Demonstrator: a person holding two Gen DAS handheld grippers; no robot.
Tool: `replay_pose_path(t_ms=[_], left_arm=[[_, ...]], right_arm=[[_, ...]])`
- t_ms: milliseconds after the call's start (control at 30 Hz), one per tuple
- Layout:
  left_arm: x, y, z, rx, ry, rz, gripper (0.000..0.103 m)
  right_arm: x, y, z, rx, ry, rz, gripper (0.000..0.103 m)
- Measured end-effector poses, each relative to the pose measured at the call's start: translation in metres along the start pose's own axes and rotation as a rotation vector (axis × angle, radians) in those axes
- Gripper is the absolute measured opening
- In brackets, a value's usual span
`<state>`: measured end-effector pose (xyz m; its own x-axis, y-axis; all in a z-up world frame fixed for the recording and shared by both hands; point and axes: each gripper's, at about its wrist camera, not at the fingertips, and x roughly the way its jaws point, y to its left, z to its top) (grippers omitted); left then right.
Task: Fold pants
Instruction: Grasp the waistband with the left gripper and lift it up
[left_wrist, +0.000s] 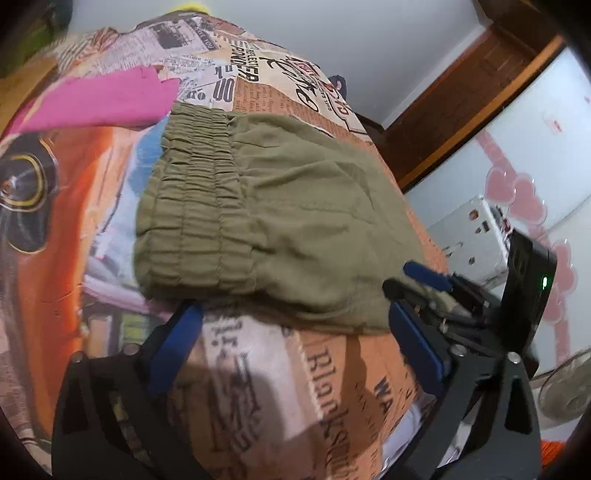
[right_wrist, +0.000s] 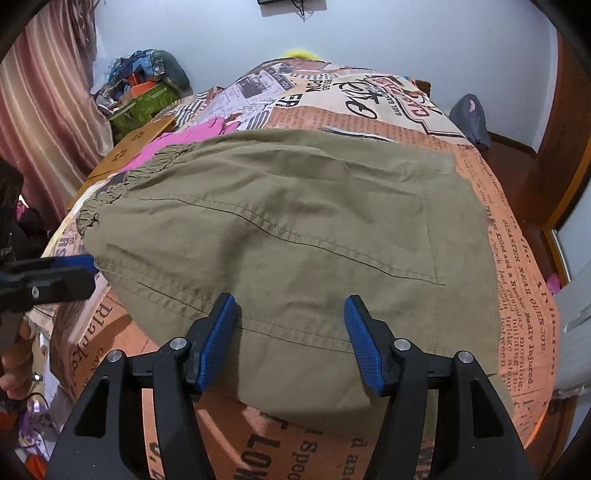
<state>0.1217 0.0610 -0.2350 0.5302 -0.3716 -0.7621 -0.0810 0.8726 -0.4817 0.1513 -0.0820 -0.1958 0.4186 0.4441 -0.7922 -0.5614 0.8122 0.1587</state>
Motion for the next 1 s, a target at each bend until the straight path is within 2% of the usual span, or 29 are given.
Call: replay_pose_path(t_ms=[267,400,467,567,600,700,800,867,1000], left_arm=[[0.012,0.013,0.023,-0.098,-0.042,-0.065,0.102],[0.017,0.013,0.032,-0.098,-0.077,-0.037,0.102],[0.019,0.012,0.035,-0.091,-0.092,0.006,0.094],[0.019,0.010,0.038,-0.069,-0.101,0.079,0.072],[0.018,0.011,0.038,-0.067,-0.106,0.089,0.063],[0.014,0.014,0.037,-0.059,-0.120,0.109,0.047],[0.008,0.012,0.034,-0.022,-0.139,0.135,0.040],[0.002,0.004,0.032,0.022,-0.165,0.179,0.038],[-0.020,0.000,0.030,0.064,-0.221,0.235,0.035]], right_arm=[[0.000,-0.003,-0.001,0.000,-0.001,0.022,0.058],[0.000,-0.004,-0.002,0.002,-0.003,0.032,0.058],[-0.001,-0.004,-0.002,0.003,-0.004,0.036,0.058],[-0.001,-0.004,-0.002,0.005,-0.002,0.039,0.058],[-0.001,-0.005,-0.002,0.005,-0.002,0.039,0.058],[-0.002,-0.006,-0.001,0.010,0.004,0.041,0.058],[-0.003,-0.005,0.001,0.014,0.014,0.039,0.058],[-0.005,-0.003,0.004,0.007,0.025,0.035,0.058],[-0.016,0.008,0.017,-0.028,0.006,0.023,0.059]])
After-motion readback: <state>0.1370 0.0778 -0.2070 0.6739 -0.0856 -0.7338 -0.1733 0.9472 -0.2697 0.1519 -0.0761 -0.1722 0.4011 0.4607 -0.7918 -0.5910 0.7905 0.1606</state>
